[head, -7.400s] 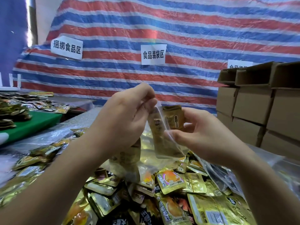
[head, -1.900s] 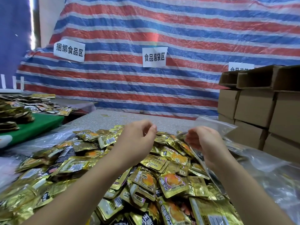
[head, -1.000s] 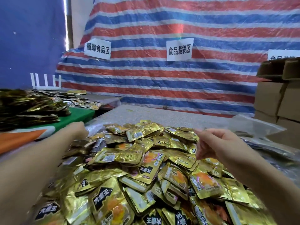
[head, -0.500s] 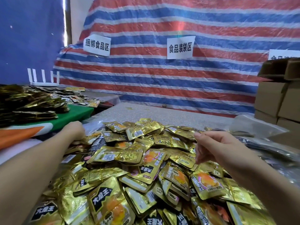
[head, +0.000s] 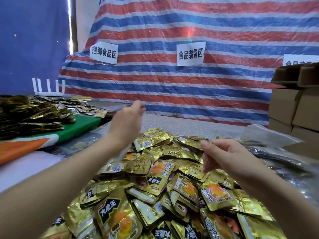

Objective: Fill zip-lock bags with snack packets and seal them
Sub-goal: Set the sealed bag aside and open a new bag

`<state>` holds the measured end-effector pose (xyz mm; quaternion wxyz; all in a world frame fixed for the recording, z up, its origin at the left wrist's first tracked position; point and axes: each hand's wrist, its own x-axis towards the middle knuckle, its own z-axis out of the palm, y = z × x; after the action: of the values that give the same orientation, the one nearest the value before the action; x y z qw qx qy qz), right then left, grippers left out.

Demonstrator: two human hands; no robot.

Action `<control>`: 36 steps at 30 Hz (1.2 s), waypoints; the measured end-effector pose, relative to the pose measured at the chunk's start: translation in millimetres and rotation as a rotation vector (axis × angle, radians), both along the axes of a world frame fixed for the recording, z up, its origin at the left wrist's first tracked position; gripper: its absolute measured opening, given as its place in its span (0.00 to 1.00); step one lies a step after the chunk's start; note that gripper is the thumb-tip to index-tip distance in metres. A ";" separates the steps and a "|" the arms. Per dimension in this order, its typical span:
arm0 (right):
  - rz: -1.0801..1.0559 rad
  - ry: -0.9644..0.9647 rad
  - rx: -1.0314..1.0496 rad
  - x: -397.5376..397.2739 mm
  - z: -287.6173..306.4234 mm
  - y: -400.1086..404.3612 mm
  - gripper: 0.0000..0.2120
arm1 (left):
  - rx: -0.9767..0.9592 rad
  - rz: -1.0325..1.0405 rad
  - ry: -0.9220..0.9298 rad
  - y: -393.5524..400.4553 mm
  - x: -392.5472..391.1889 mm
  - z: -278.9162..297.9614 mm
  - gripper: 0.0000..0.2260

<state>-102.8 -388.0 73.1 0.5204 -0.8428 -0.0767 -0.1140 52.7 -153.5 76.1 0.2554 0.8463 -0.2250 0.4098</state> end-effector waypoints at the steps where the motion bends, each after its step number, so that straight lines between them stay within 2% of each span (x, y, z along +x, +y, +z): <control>1: -0.013 -0.005 -0.016 -0.2 0.2 0.6 0.21 | -0.045 -0.079 0.020 -17.1 -17.7 0.3 0.09; 3: -0.028 -0.016 -0.055 -1.4 0.5 2.3 0.19 | -0.129 -0.226 0.078 -49.7 -51.3 -0.2 0.07; 6: -0.015 -0.037 -0.080 -3.2 1.3 5.2 0.14 | -0.185 -0.336 0.178 -89.4 -82.6 2.9 0.07; 12: -0.038 -0.099 -0.160 -6.5 8.9 -5.1 0.10 | -0.371 -0.493 0.542 -110.9 -89.0 12.2 0.08; 14: -0.051 -0.084 -0.229 -7.8 9.4 -8.1 0.12 | -0.449 -0.524 0.606 -108.1 -86.3 12.9 0.07; 16: -0.096 -0.106 -0.373 -9.0 7.1 -7.1 0.19 | -0.498 -0.535 0.639 -105.9 -83.9 11.3 0.07; 19: -0.178 -0.186 -0.543 -10.4 3.0 -0.5 0.25 | -0.465 -0.485 0.610 -106.5 -83.8 6.6 0.06; 22: -0.213 -0.224 -0.637 -8.9 -0.2 2.4 0.23 | -0.410 -0.444 0.518 -107.3 -88.8 6.1 0.05; 25: -0.258 -0.226 -0.639 -6.6 -1.0 -1.6 0.20 | -0.431 -0.511 0.463 -104.7 -95.7 8.0 0.06; 30: -0.274 -0.282 -0.552 -7.9 5.5 -6.9 0.17 | -0.455 -0.524 0.352 -105.9 -106.4 8.8 0.10; 34: -0.296 -0.284 -0.366 -8.9 16.3 -13.4 0.14 | -0.266 -0.471 0.276 -107.9 -108.9 2.4 0.12; 36: -0.258 -0.243 -0.252 -9.9 20.3 -15.6 0.12 | -0.178 -0.508 0.312 -108.5 -109.9 0.7 0.12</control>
<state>-112.7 -403.6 93.3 0.3791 -0.8840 -0.0440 -0.2699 -57.2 -262.0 76.8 0.4541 0.7901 -0.3506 0.2159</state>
